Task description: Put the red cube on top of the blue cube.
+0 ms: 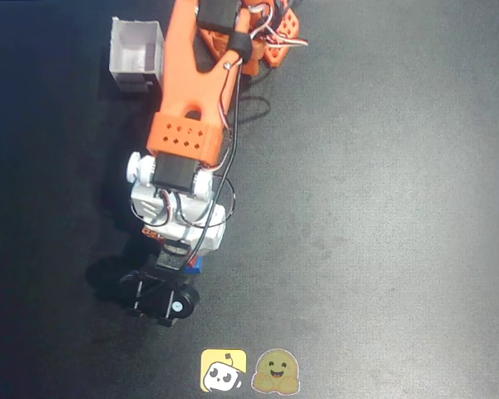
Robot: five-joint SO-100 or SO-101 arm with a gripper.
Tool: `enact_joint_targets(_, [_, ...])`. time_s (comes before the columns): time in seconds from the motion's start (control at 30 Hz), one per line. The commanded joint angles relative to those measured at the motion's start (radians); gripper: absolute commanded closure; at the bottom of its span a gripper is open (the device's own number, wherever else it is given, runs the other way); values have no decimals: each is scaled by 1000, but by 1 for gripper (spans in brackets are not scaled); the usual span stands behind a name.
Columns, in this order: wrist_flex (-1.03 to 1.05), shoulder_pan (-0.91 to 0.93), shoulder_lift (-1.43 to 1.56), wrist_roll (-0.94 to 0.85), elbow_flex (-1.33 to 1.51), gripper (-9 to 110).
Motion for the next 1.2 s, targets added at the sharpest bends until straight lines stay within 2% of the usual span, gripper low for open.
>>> enact_joint_targets(0.0, [-17, -15, 8, -6, -63, 87])
enact_joint_targets(0.13, [-20, -17, 3, -5, -67, 85])
enact_joint_targets(0.27, [-25, -20, 2, -2, -67, 77])
enact_joint_targets(0.83, [-32, -44, 12, 8, -83, 77])
enact_joint_targets(1.17, [12, -49, 153, 11, -71, 77])
